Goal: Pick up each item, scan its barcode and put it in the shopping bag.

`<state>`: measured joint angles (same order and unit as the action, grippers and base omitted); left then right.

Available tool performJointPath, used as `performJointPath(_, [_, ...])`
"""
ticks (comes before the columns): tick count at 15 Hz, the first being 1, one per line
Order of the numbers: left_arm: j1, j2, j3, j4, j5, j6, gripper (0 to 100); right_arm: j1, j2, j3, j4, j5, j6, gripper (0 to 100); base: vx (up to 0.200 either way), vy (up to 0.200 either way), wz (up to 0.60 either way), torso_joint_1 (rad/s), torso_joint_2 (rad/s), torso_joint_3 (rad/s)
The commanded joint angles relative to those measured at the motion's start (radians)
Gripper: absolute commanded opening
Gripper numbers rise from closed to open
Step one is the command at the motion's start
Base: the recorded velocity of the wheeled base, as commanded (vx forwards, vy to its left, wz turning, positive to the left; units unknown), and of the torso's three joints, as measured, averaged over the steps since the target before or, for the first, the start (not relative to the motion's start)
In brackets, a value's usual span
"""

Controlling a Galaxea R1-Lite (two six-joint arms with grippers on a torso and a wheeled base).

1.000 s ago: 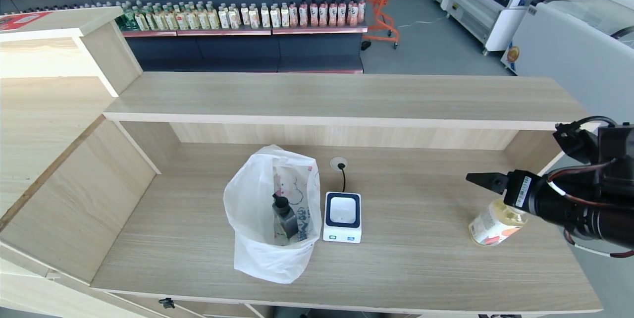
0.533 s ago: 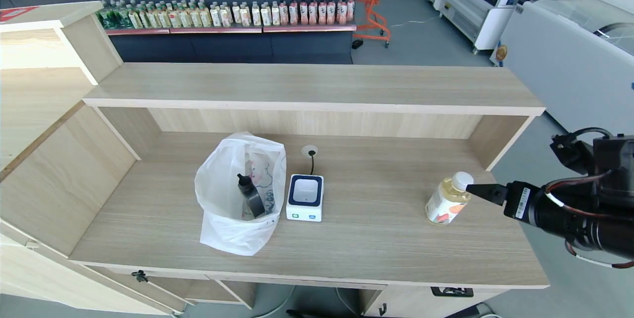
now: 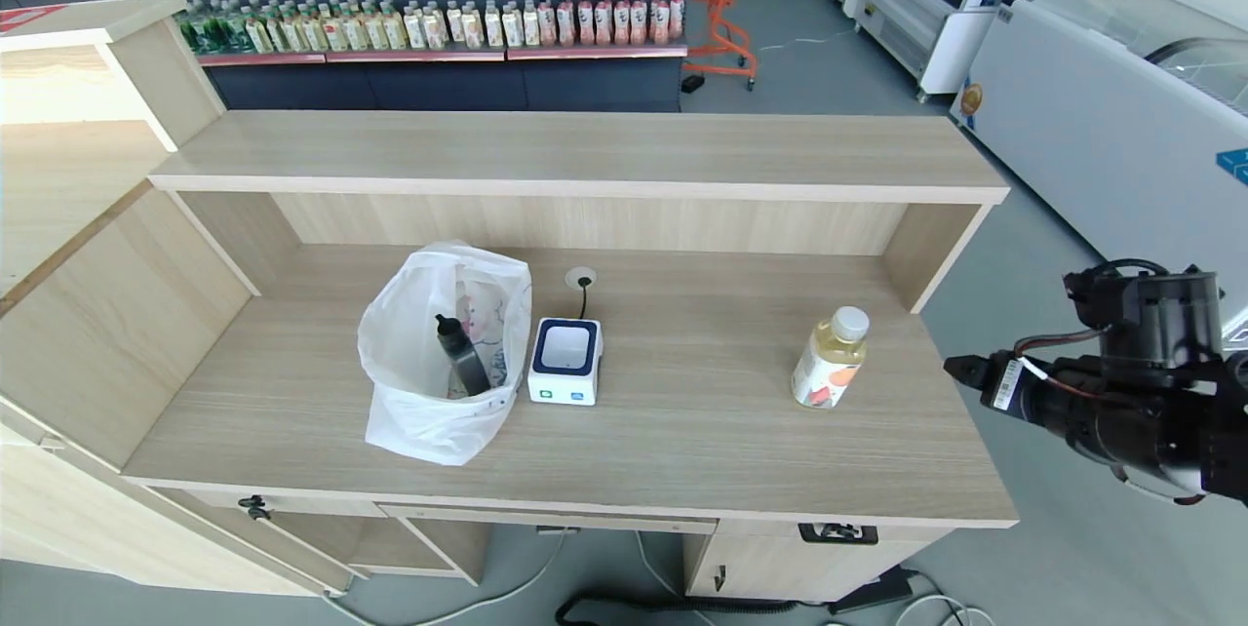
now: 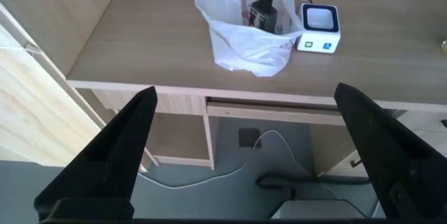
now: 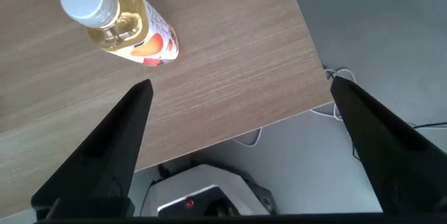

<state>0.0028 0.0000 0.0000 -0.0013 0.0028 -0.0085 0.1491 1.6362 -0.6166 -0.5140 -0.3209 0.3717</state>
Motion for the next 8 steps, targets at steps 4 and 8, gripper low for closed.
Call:
performJointPath(4, [-0.001,0.002,0.0,0.0,0.0,-0.001,100,0.058,0.286,0.028,-0.317,0.026,-0.066,100,0.0,0.0,0.0,0.0,0.0,0.0])
performJointPath(8, [0.0,0.002,0.0,0.0,0.0,-0.001,100,0.072,0.439,0.021,-0.491,0.025,-0.235,100,0.0,0.0,0.0,0.0,0.0,0.0])
